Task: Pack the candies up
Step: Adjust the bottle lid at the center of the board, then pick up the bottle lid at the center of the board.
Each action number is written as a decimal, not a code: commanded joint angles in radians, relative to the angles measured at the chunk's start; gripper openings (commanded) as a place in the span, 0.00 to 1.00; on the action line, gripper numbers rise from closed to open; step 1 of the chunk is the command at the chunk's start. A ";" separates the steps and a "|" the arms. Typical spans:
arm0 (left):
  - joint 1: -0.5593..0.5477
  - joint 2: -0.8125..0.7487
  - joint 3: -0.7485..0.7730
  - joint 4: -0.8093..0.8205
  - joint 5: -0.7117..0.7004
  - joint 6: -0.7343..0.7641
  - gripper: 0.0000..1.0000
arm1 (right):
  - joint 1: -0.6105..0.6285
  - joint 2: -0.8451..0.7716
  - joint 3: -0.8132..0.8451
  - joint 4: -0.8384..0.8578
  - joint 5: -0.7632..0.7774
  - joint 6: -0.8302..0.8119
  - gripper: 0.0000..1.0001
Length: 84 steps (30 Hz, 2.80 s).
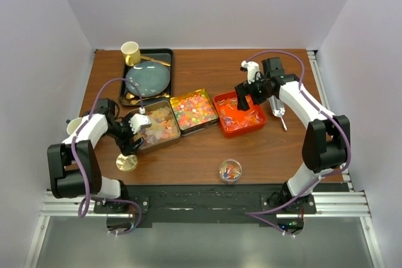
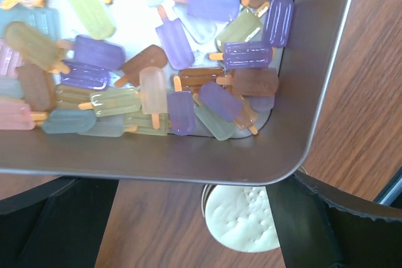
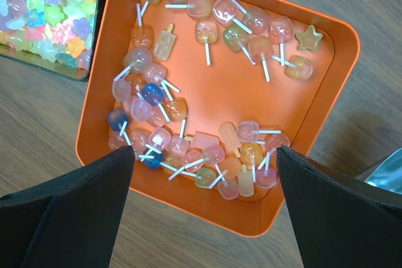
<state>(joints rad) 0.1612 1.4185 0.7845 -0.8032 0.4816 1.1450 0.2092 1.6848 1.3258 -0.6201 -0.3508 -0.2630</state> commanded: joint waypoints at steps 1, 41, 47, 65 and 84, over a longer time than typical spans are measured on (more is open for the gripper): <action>0.009 -0.071 0.059 -0.053 0.074 -0.002 1.00 | 0.006 -0.013 0.021 0.013 -0.004 -0.021 0.99; 0.104 -0.151 -0.148 -0.028 -0.061 0.263 1.00 | 0.015 0.026 0.082 -0.016 -0.050 -0.045 0.99; 0.103 -0.133 -0.139 -0.001 -0.032 0.233 1.00 | 0.018 0.038 0.076 -0.009 -0.066 -0.035 0.99; 0.143 -0.177 -0.019 -0.253 -0.040 0.302 0.88 | 0.024 0.019 0.079 -0.010 -0.070 -0.016 0.99; -0.345 -0.277 0.371 -0.168 0.269 -0.157 0.92 | -0.177 -0.046 0.230 -0.233 0.229 0.044 0.99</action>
<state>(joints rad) -0.0158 1.1294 1.1202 -1.0908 0.6724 1.2133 0.0433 1.7004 1.4559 -0.7197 -0.2012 -0.1383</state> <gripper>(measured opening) 0.921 0.986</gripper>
